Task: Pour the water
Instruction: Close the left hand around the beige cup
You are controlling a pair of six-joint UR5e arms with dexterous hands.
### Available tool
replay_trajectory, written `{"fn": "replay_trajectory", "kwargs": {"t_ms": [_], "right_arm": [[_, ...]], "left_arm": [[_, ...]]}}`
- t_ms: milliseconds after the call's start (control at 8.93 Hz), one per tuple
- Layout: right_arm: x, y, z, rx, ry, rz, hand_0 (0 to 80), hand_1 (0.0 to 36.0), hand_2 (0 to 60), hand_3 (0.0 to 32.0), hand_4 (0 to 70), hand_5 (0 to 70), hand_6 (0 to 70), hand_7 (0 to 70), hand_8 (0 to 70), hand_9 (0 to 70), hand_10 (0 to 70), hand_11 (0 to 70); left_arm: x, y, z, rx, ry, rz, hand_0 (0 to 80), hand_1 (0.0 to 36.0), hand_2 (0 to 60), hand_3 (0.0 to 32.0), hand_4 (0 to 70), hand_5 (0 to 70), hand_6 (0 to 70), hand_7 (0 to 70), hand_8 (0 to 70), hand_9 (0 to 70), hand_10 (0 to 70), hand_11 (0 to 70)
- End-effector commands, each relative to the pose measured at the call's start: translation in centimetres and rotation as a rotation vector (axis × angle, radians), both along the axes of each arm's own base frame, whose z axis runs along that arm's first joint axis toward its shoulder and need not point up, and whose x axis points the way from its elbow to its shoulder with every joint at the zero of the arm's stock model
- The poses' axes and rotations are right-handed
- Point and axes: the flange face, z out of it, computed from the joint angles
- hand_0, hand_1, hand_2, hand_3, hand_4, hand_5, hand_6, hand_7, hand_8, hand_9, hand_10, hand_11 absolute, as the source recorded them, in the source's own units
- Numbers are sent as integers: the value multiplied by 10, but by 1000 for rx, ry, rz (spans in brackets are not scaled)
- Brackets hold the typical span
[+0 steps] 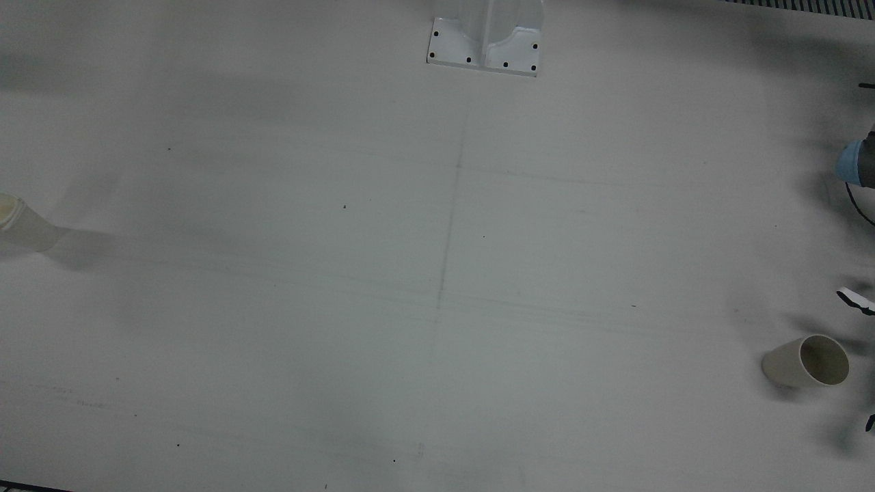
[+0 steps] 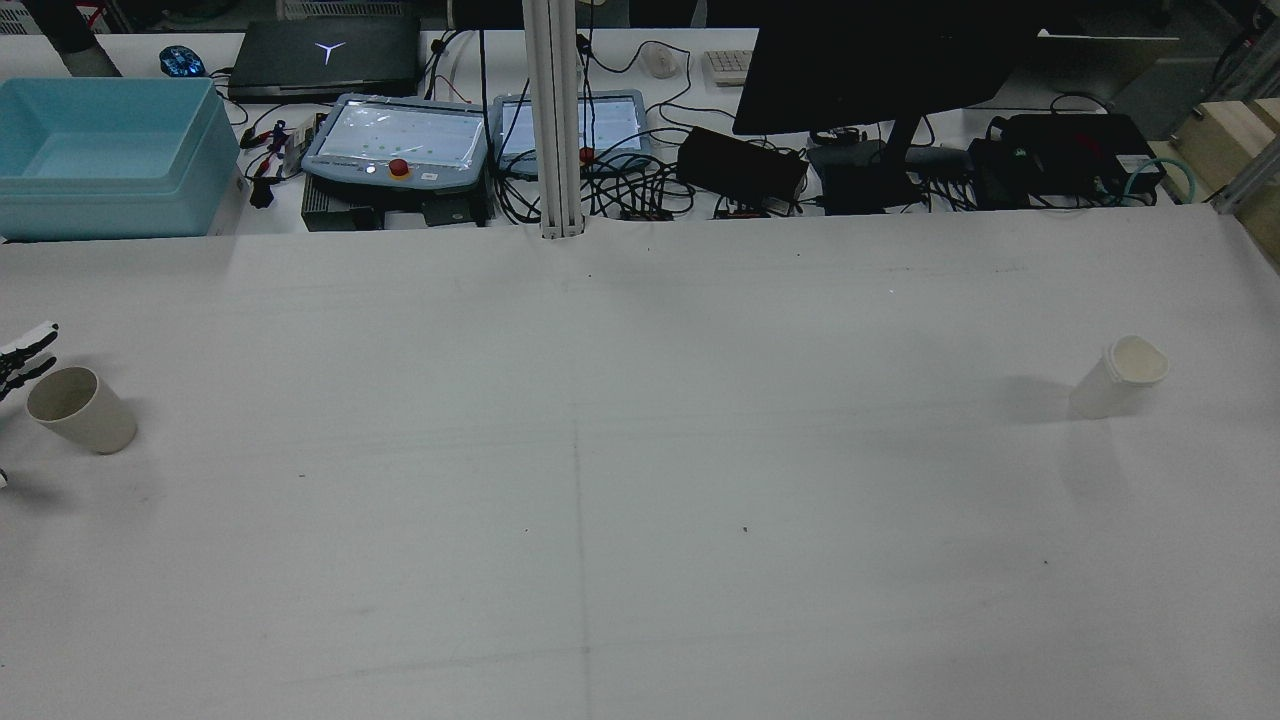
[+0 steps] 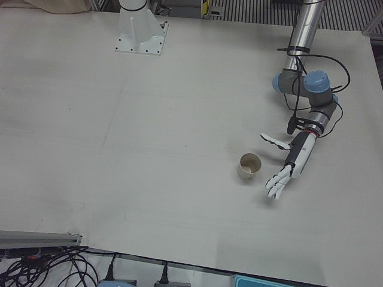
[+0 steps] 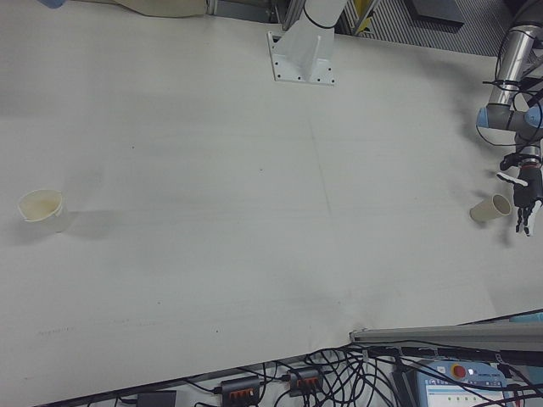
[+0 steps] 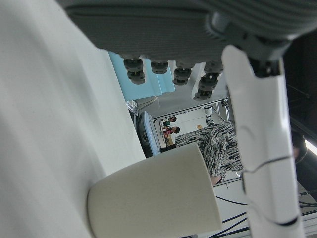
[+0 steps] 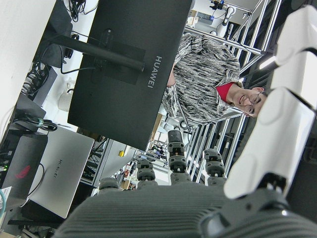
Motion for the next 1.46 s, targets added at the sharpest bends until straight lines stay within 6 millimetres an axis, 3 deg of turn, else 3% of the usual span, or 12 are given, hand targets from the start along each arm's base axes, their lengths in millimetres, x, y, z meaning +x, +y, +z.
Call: {"fn": "replay_trajectory", "kwargs": {"t_ms": [0, 224, 672, 784, 896, 1007, 1119, 1343], "right_arm": [[-1, -1, -1, 2, 0, -3, 474, 145, 119, 0, 52, 60, 198, 184, 78, 94, 0, 0], [-2, -1, -1, 2, -2, -5, 476, 148, 113, 0, 35, 60, 190, 171, 72, 85, 0, 0], [-1, 0, 0, -1, -1, -3, 475, 148, 104, 0, 10, 58, 175, 142, 63, 69, 0, 0], [-1, 1, 1, -2, -1, -3, 475, 147, 102, 0, 5, 58, 173, 139, 61, 68, 0, 0], [-1, 2, 1, -4, -3, -2, 475, 148, 97, 0, 1, 57, 167, 127, 57, 62, 0, 0], [-1, 2, 2, -5, -3, -2, 475, 148, 94, 0, 0, 57, 161, 118, 56, 60, 0, 0], [-1, 2, 1, -4, -7, -2, 475, 149, 96, 0, 0, 57, 158, 112, 55, 57, 0, 0], [-1, 2, 1, -4, -9, -2, 476, 151, 94, 0, 0, 57, 156, 107, 53, 54, 0, 0]], "left_arm": [[42, -9, -12, 10, -20, 45, 572, 100, 0, 0, 277, 0, 110, 42, 50, 0, 55, 96], [51, -20, -21, 11, -19, 45, 560, 88, 0, 0, 286, 0, 113, 45, 50, 0, 54, 94], [54, -24, -25, 12, -18, 44, 591, 112, 0, 0, 301, 0, 126, 65, 58, 2, 60, 105], [54, -24, -25, 11, -18, 42, 613, 126, 0, 0, 305, 0, 127, 67, 61, 5, 62, 109], [53, -25, -28, 10, -10, 34, 692, 154, 0, 0, 324, 0, 132, 75, 68, 9, 64, 116], [53, -26, -29, 8, -9, 32, 791, 175, 0, 0, 309, 368, 135, 76, 72, 10, 67, 121], [53, -26, -29, 6, -6, 32, 800, 192, 0, 0, 296, 700, 136, 78, 72, 10, 71, 128], [53, -26, -29, -7, 9, 38, 800, 218, 0, 0, 378, 700, 143, 95, 75, 15, 80, 139]]}}
